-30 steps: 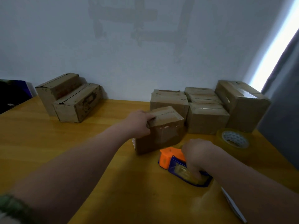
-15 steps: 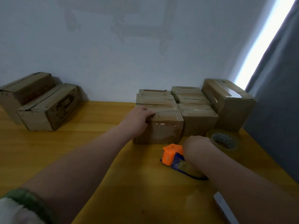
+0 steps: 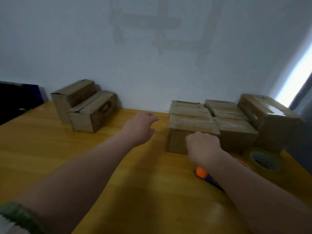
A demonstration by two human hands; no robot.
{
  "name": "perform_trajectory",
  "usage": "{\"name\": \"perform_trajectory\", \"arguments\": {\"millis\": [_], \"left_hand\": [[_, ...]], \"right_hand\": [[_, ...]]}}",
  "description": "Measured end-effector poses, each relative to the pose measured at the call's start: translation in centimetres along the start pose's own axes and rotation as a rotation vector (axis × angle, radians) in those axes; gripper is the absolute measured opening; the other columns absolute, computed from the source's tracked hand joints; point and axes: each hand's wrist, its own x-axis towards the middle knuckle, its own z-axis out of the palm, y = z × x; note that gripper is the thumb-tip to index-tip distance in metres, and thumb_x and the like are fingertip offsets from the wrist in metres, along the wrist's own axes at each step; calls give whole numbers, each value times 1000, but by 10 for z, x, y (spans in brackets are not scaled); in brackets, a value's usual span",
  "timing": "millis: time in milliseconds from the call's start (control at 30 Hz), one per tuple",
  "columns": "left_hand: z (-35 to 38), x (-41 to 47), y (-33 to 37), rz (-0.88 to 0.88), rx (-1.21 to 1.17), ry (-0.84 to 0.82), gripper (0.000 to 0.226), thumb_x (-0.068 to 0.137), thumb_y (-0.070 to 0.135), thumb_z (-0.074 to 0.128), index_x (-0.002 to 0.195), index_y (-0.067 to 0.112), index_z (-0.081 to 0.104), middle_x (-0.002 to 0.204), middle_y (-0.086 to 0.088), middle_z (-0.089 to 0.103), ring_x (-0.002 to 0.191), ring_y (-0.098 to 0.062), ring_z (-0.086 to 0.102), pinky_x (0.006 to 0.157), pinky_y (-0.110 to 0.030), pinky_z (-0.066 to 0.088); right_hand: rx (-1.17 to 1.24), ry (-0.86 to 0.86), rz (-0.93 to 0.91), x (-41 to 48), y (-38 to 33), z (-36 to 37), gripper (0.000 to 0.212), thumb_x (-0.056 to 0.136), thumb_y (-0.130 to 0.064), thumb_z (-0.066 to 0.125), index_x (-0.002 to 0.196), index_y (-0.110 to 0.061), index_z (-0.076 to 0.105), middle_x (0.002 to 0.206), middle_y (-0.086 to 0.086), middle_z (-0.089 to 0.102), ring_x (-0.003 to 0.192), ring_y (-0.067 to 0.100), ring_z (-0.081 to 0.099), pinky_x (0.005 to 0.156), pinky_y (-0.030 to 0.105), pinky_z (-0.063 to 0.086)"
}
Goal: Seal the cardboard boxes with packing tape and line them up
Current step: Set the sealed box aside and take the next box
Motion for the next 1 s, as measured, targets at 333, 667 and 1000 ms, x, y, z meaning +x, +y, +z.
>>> {"name": "perform_trajectory", "arguments": {"millis": [333, 667, 1000], "left_hand": [[-16, -24, -156, -484, -21, 91, 50, 91, 30, 56, 138, 20, 44, 138, -8, 42, 126, -29, 39, 95, -45, 46], [19, 10, -238, -877, -362, 130, 98, 68, 65, 71, 145, 24, 26, 146, -19, 17, 130, -43, 30, 106, -53, 36], [12, -29, -182, -718, -417, 142, 71, 70, 46, 75, 128, 27, 38, 113, -5, 27, 111, -33, 39, 97, -44, 44]], "right_hand": [[126, 184, -272, 60, -120, -26, 9, 94, -22, 52, 101, -19, 56, 89, 1, 55, 83, 23, 56, 56, 28, 35], [256, 162, -284, 124, -163, -15, 23, 92, -27, 54, 115, -22, 54, 106, 0, 60, 93, 22, 58, 63, 30, 40], [504, 132, -179, 100, -132, -6, 40, 91, -40, 58, 129, -30, 50, 120, -6, 57, 102, 15, 55, 73, 28, 44]]}}
